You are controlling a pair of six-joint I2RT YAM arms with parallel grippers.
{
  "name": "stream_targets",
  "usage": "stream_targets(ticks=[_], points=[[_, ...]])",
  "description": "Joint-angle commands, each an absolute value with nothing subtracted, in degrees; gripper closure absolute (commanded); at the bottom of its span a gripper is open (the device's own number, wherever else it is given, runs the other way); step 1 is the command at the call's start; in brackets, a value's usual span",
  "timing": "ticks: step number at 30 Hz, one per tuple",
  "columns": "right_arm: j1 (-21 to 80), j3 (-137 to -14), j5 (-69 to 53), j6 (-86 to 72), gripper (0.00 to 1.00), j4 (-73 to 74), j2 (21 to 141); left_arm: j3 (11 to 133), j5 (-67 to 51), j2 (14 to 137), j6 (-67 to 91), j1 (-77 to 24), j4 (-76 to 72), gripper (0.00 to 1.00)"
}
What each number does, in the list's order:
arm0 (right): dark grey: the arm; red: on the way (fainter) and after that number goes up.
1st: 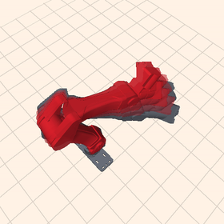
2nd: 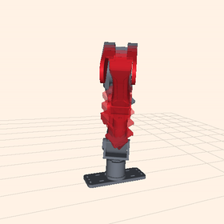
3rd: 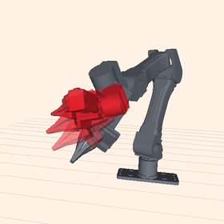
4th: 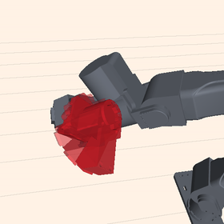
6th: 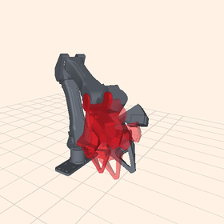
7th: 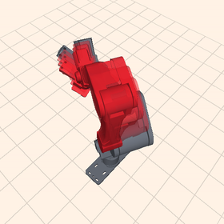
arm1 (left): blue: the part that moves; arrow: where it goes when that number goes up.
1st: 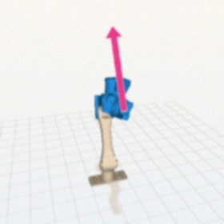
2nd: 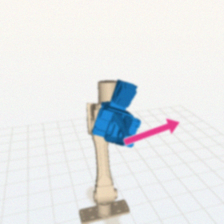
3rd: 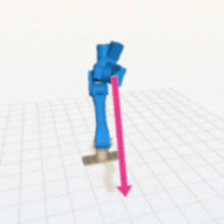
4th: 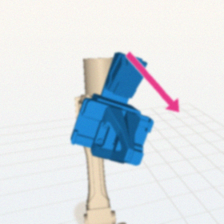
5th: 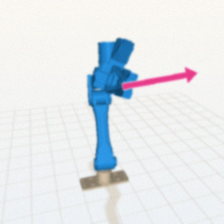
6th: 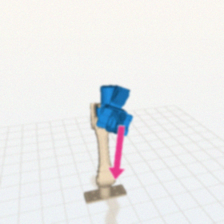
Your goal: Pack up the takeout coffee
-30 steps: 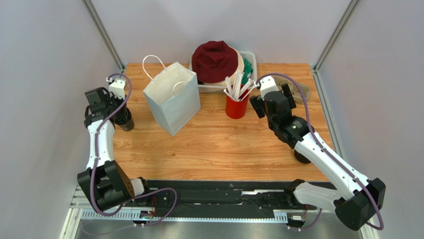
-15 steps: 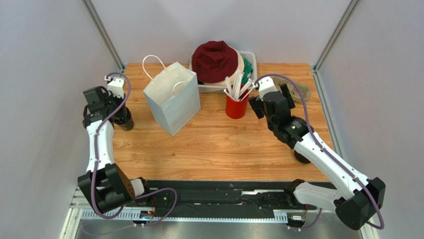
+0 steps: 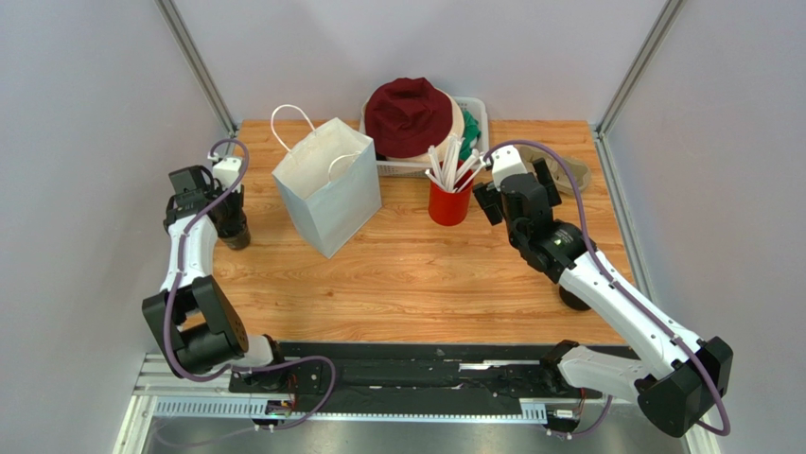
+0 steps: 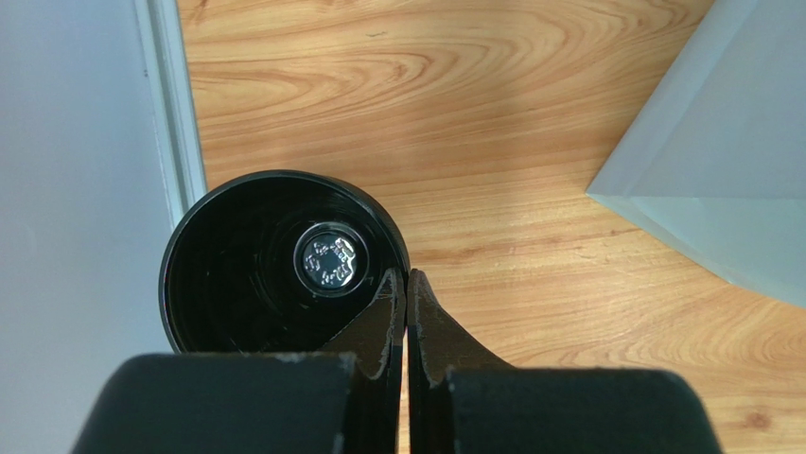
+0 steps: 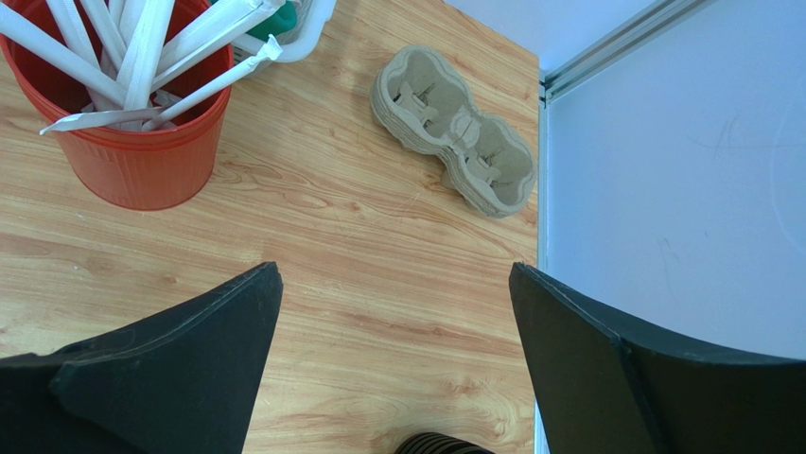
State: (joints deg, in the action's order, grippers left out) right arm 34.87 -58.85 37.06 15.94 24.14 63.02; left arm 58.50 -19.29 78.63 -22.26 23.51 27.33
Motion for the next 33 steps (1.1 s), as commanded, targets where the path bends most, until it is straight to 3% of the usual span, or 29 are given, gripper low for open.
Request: stream_targets(ticks=[1, 10, 33], points=[[35.2, -58.1, 38.3, 16.4, 0.02, 21.2, 62.6, 60.8, -17.6, 77.5, -21.0, 24.3, 25.6, 1.0], [35.2, -58.0, 38.3, 16.5, 0.02, 21.0, 62.9, 59.7, -22.7, 69.8, -20.0, 24.3, 24.3, 1.0], [35.2, -57.9, 38.6, 16.7, 0.02, 20.9, 62.5, 58.4, -20.2, 71.1, -20.0, 24.3, 24.1, 0.97]])
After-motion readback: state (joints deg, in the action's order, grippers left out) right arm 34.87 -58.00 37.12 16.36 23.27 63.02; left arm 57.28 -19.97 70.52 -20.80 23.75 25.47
